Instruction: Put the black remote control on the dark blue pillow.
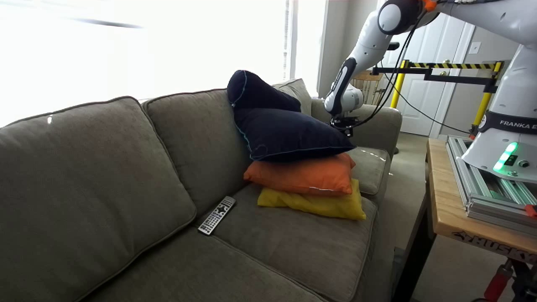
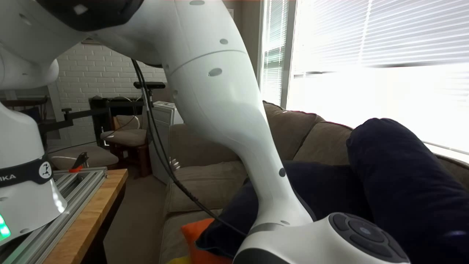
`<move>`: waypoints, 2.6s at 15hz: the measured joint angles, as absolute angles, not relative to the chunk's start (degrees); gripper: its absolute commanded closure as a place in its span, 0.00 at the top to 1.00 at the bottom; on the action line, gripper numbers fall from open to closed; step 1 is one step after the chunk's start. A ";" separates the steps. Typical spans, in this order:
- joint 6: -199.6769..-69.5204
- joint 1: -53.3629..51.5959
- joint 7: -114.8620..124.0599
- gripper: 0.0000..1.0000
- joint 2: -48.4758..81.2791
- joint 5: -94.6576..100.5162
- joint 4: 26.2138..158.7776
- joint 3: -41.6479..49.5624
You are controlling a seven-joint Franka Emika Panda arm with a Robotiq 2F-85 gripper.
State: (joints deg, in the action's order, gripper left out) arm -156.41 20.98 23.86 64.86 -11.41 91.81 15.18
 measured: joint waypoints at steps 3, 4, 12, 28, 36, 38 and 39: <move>-156.92 20.98 24.71 1.00 66.38 -11.81 90.40 15.17; -156.92 21.02 24.71 1.00 66.78 -11.99 89.99 15.06; -156.35 21.72 24.62 1.00 69.50 -12.40 87.79 13.46; -156.37 21.92 28.77 1.00 78.26 -17.52 78.94 13.87; -156.09 22.43 28.79 1.00 82.08 -17.54 73.45 13.93; -155.80 22.48 28.79 1.00 82.64 -17.54 72.64 13.96; -155.66 22.50 28.79 1.00 82.90 -17.54 72.28 13.99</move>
